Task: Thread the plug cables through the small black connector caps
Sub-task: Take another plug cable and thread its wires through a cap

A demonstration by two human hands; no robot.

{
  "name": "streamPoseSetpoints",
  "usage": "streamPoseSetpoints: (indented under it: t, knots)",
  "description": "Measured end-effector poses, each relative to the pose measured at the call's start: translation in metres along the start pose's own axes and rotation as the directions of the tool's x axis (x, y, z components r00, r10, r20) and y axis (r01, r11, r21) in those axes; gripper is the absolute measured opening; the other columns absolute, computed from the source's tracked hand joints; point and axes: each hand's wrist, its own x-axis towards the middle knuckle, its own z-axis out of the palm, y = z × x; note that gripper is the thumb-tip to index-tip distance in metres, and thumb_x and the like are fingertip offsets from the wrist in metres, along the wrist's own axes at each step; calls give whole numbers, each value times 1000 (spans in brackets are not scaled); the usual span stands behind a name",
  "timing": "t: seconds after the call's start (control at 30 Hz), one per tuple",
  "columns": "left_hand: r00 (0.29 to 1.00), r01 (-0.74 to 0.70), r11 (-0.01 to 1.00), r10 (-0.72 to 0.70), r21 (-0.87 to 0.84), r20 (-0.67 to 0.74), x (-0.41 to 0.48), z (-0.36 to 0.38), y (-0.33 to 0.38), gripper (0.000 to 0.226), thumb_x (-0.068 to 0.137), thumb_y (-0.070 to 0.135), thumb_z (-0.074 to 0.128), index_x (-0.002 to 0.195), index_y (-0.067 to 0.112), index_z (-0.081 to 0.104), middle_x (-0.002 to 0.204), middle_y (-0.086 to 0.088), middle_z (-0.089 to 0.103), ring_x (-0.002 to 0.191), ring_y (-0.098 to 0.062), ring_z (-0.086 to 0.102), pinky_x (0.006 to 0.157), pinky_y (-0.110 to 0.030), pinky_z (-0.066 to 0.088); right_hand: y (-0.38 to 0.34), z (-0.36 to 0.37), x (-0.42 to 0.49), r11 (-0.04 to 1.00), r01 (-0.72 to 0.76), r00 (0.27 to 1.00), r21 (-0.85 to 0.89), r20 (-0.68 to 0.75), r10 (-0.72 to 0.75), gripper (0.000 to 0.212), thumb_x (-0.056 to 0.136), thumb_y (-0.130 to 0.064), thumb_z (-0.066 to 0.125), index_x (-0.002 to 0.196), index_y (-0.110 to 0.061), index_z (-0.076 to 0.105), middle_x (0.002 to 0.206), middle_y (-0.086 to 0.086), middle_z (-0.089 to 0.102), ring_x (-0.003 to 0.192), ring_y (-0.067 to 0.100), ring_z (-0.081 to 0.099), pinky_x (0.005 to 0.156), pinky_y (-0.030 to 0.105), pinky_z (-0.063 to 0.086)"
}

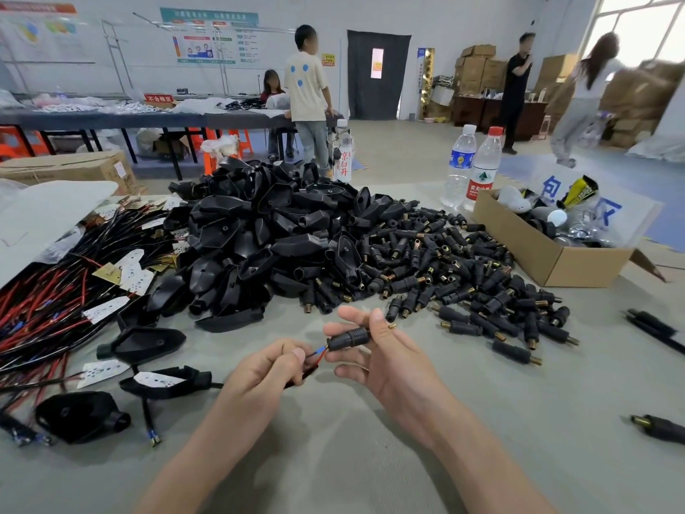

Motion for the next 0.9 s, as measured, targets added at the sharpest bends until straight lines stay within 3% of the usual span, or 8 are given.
streamPoseSetpoints:
  t: [0.07, 0.2, 0.3, 0.43, 0.57, 0.73, 0.83, 0.9]
  knots:
    - [1000, 1, 1000, -1, -14, 13, 1, -1, -1, 41, 104, 9, 43, 64, 16, 49, 84, -10, 60, 84, -7, 62, 81, -15, 45, 0, 0, -1, 1000, -13, 1000, 14, 15, 13, 48, 95, -47, 44, 123, -15, 66, 118, 15, 71, 87, 24, 71, 75, 31, 58]
    - [999, 20, 998, -17, -67, 45, 2, -4, -5, 35, 95, 37, 52, 66, 19, 49, 98, -28, 58, 96, -13, 62, 96, -37, 45, 1, 1, -2, 997, -34, 999, 69, 43, 31, 47, 97, -45, 45, 125, -13, 65, 122, 16, 70, 89, 25, 71, 76, 32, 58]
    - [997, 26, 998, -22, -64, 70, 1, -4, -6, 39, 87, 55, 53, 69, 21, 51, 96, -28, 55, 92, -17, 59, 94, -43, 46, 0, -1, -1, 996, -27, 999, 87, 37, 24, 49, 97, -44, 44, 127, -11, 62, 122, 16, 70, 88, 24, 70, 77, 32, 58]
    - [998, -33, 992, 27, 118, 56, 0, -4, -11, 47, 90, 63, 43, 77, 19, 52, 90, -18, 58, 87, -31, 56, 87, -48, 46, 1, 1, -1, 996, -42, 999, 82, 31, 39, 49, 96, -44, 46, 126, -10, 62, 122, 16, 70, 88, 24, 70, 76, 32, 58]
    - [997, -71, 987, 72, 145, 4, -1, -1, -10, 39, 100, 53, 43, 92, 23, 65, 88, -6, 69, 85, -20, 63, 84, -27, 48, 2, 3, 0, 994, -59, 998, 95, 32, 57, 50, 95, -43, 46, 128, -8, 61, 122, 17, 69, 90, 25, 71, 76, 33, 59]
    - [992, -34, 999, 35, 11, -118, 5, 2, -8, 22, 97, 28, 53, 81, 19, 64, 80, -10, 68, 73, -9, 63, 71, -14, 50, 2, 5, 0, 992, -57, 998, 112, 31, 54, 49, 97, -40, 45, 129, -5, 58, 124, 18, 68, 98, 27, 71, 85, 31, 57]
    - [983, -20, 1000, 20, 1, -182, 6, 2, -9, 24, 100, 13, 56, 78, 15, 65, 73, 0, 68, 71, -6, 63, 71, -15, 51, 1, 6, -3, 992, -52, 998, 114, 46, 47, 45, 101, -36, 42, 130, -5, 57, 126, 18, 68, 104, 27, 70, 90, 31, 56]
    - [974, -23, 1000, 24, 7, -227, 6, 5, -10, 20, 97, 26, 64, 77, 22, 66, 72, 0, 67, 71, -9, 62, 75, -26, 51, 0, 8, -3, 992, -45, 998, 117, 50, 39, 44, 102, -34, 42, 131, -4, 56, 126, 18, 67, 106, 27, 70, 92, 31, 56]
